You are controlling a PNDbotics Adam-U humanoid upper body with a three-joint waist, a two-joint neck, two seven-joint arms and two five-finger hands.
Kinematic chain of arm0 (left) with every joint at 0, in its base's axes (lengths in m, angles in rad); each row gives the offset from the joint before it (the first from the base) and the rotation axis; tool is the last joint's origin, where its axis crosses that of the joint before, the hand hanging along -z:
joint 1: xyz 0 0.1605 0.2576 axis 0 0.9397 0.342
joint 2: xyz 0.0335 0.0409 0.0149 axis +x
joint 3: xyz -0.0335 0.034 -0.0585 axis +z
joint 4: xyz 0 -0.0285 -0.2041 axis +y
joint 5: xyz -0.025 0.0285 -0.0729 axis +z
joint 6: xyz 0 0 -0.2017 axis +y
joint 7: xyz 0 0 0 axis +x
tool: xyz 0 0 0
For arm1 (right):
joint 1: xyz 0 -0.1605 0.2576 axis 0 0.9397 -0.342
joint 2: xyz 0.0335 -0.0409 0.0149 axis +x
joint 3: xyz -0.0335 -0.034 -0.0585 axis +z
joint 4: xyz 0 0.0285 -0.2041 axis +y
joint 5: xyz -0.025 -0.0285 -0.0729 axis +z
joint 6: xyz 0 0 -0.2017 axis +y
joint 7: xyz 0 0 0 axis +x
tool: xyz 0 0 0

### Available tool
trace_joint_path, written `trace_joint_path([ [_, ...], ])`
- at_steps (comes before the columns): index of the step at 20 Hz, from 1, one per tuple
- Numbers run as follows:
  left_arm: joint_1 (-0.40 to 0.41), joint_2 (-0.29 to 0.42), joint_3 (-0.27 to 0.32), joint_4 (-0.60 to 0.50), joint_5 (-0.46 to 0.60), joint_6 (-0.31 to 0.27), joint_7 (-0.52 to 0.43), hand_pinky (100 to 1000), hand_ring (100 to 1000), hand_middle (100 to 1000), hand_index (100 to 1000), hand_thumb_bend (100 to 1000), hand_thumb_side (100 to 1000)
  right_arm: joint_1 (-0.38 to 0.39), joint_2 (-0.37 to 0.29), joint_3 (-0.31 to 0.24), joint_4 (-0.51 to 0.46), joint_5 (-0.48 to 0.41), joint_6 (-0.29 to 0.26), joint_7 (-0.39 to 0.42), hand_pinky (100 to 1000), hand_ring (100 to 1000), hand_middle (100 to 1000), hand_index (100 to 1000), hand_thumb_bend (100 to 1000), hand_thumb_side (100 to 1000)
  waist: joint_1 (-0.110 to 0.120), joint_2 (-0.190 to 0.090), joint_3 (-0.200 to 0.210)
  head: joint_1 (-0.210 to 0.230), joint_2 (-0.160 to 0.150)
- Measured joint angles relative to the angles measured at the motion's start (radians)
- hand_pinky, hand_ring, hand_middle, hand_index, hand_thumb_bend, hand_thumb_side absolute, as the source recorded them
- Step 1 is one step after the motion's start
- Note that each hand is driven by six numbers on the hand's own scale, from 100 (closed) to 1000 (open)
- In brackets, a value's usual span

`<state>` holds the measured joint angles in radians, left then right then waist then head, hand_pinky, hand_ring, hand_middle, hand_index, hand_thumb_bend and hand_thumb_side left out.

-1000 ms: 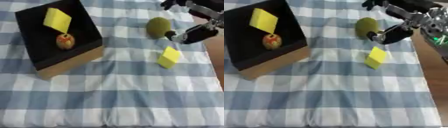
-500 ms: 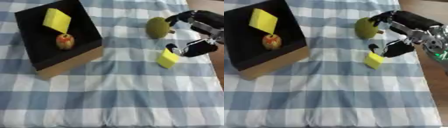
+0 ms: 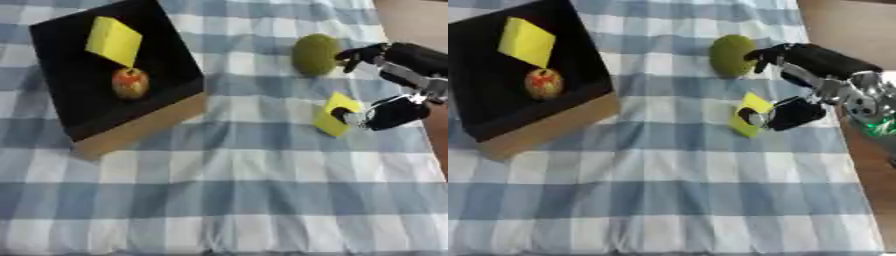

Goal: Pick up objects on the table and place them in the box.

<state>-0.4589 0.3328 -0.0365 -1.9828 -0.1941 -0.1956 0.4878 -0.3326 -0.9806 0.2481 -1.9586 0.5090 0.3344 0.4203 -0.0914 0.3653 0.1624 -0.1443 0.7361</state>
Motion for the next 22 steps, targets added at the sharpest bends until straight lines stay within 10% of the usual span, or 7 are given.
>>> trace_joint_path([
  [22,0.001,0.0,0.0,0.0,0.0,0.004,-0.002,762,846,755,812,455,689,0.005,0.086,0.024,0.189,0.001,0.018,-0.022,919,950,768,980,391,483,0.01,0.0,0.004,-0.004,-0.003],
])
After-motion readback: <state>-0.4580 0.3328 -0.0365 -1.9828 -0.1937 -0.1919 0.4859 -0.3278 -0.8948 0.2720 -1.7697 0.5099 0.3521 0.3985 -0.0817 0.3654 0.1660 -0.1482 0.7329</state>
